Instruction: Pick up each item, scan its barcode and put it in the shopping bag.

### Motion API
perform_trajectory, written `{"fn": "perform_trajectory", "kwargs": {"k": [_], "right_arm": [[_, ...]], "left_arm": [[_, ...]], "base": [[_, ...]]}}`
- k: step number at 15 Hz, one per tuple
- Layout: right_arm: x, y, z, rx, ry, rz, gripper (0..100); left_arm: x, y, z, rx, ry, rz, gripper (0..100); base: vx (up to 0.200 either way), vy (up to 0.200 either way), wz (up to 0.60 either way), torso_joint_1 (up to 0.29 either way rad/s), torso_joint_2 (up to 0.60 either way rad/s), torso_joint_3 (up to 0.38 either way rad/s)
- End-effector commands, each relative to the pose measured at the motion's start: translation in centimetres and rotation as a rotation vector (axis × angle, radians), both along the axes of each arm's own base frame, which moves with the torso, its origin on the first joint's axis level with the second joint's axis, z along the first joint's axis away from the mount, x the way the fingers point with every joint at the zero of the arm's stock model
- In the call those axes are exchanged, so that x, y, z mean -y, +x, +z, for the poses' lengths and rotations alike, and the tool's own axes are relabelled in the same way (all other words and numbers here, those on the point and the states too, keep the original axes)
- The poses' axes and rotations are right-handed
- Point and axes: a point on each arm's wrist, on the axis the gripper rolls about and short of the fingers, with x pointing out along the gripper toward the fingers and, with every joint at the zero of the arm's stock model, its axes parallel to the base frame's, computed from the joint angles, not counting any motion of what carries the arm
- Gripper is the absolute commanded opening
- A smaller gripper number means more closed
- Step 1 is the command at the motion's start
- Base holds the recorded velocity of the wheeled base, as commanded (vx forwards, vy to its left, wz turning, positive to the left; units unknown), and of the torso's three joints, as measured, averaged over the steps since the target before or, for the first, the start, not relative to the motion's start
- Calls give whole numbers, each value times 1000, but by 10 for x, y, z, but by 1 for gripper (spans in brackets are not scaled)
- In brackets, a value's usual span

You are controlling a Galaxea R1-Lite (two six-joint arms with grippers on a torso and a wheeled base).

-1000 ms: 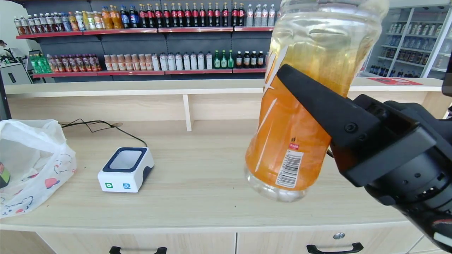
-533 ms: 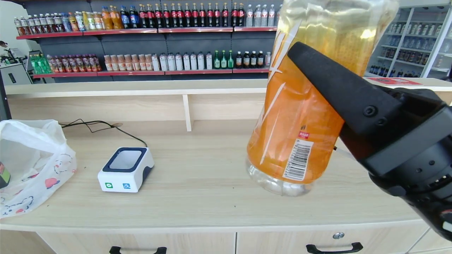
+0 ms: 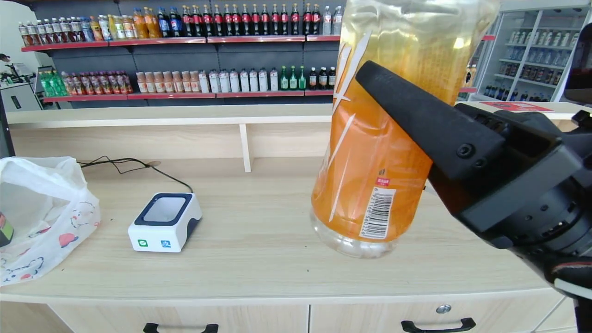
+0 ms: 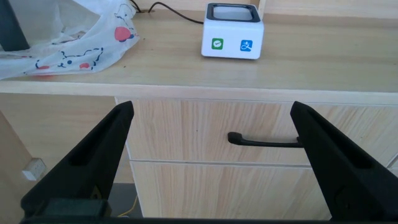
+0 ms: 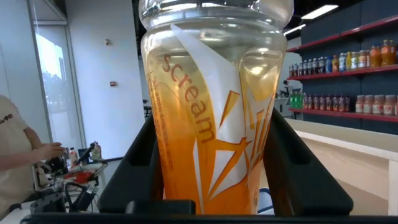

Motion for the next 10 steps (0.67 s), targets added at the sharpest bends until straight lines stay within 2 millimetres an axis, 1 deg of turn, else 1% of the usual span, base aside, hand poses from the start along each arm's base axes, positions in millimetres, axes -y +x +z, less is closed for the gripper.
{"fn": "perform_trajectory", "kwargs": {"k": [1,2,4,5,7,8,9,10], "right_arm": [[-1,1,-1,0,-3,0,0],[0,1,-1,4,-3,-4,0],[0,4,-6,29,-33,-43,0],[-3,11,-13,59,-69,-96,0],[9,24,-24,86,-131,-212,0],[16,32,-32,98,-169,-330,0],[17,33,-33,91,-166,-378,0],[19,34,-36,65,-171,-469,0]], "left_arm": [[0,0,0,1,0,0,100],[0,0,0,1,0,0,100],[0,0,0,1,0,0,100],[0,0,0,2,0,0,100],[0,0,0,1,0,0,100],[0,0,0,1,0,0,100],[0,0,0,1,0,0,100],[0,0,0,1,0,0,100]], "base": [[0,0,0,0,0,0],[0,0,0,0,0,0],[0,0,0,0,0,0],[0,0,0,0,0,0],[0,0,0,0,0,0],[0,0,0,0,0,0],[0,0,0,0,0,0],[0,0,0,0,0,0]]}}
